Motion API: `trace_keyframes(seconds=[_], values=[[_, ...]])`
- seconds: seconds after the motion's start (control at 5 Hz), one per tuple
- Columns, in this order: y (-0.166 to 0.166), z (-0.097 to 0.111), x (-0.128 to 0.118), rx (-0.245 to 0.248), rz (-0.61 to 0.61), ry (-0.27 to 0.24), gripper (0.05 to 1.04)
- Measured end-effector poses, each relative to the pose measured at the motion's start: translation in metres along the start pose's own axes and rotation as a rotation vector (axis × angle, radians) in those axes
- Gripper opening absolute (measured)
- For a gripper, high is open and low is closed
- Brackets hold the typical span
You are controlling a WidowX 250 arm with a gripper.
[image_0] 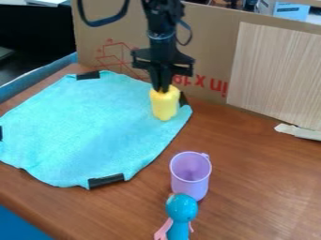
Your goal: Mettre un objet jaune sure un tissu et enlever le apres
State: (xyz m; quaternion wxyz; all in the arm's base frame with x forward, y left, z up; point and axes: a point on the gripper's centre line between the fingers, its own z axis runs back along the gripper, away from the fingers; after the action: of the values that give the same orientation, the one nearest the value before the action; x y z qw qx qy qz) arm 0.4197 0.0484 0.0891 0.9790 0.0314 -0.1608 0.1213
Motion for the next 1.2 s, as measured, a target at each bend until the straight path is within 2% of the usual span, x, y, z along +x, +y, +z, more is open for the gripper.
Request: trace_keyframes(seconds=[0.6, 0.8, 1.0, 1.2], values=[[-0.063, 0.021, -0.027, -0.073, -0.169, -0.033, 0.089], [-0.075, 0.021, -0.036, -0.105, -0.208, -0.014, 0.089], [-0.082, 0.019, -0.041, -0.105, -0.235, -0.018, 0.089], [-0.089, 0.017, -0.043, -0.103, -0.25, -0.043, 0.089]])
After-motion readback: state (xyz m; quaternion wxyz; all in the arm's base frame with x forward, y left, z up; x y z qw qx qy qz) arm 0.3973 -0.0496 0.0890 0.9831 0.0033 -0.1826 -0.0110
